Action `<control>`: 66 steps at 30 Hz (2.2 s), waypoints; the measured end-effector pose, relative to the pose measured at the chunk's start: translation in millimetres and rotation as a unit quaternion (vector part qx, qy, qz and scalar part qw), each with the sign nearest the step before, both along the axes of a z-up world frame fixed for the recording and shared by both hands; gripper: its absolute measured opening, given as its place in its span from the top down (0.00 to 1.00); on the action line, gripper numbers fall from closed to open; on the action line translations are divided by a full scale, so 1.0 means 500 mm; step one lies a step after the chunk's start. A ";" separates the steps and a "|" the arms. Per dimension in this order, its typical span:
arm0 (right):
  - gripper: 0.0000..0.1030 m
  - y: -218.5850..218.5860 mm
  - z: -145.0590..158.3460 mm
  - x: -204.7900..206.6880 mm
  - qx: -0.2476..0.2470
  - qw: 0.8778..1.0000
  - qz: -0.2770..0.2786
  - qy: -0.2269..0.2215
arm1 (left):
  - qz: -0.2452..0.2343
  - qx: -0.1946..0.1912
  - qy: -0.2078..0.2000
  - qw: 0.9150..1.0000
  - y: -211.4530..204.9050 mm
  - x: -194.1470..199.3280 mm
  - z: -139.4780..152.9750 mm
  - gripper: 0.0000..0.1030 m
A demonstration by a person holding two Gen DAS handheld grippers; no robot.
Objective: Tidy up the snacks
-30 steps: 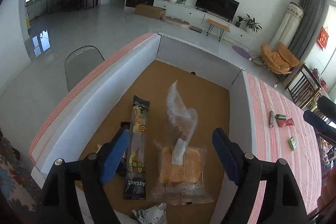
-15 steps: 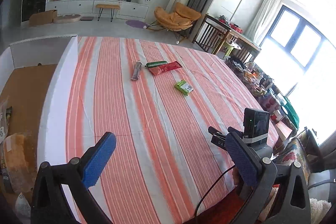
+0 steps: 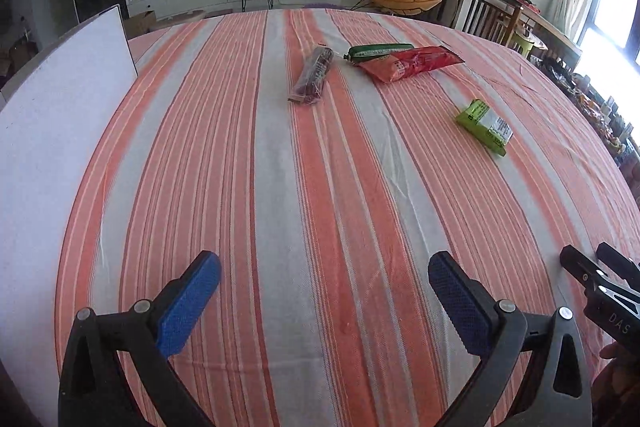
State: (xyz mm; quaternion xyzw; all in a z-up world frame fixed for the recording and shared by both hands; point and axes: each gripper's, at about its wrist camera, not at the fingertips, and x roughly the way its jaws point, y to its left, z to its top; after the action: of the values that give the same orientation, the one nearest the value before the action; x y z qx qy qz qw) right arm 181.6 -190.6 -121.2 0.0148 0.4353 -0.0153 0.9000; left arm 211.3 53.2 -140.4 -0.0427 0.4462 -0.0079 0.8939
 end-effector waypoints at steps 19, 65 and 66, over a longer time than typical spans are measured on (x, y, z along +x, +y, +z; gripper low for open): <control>0.13 -0.001 -0.002 -0.003 0.003 1.000 -0.001 0.000 | 0.000 0.037 0.011 0.999 -0.016 0.009 -0.009 0.00; 0.12 -0.001 -0.002 -0.005 0.005 1.000 -0.001 0.000 | -0.017 0.018 0.072 0.997 0.036 0.368 0.025 0.70; 0.12 -0.001 -0.002 -0.005 0.005 1.000 -0.001 0.000 | -0.013 0.026 0.065 0.997 0.034 0.365 0.026 0.82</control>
State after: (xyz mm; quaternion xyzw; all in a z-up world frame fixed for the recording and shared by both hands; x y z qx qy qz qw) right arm 178.9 -191.1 -122.3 0.0197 0.4352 -0.0141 0.9000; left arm 393.7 70.0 -127.2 -0.0141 0.5041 -0.0054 0.8635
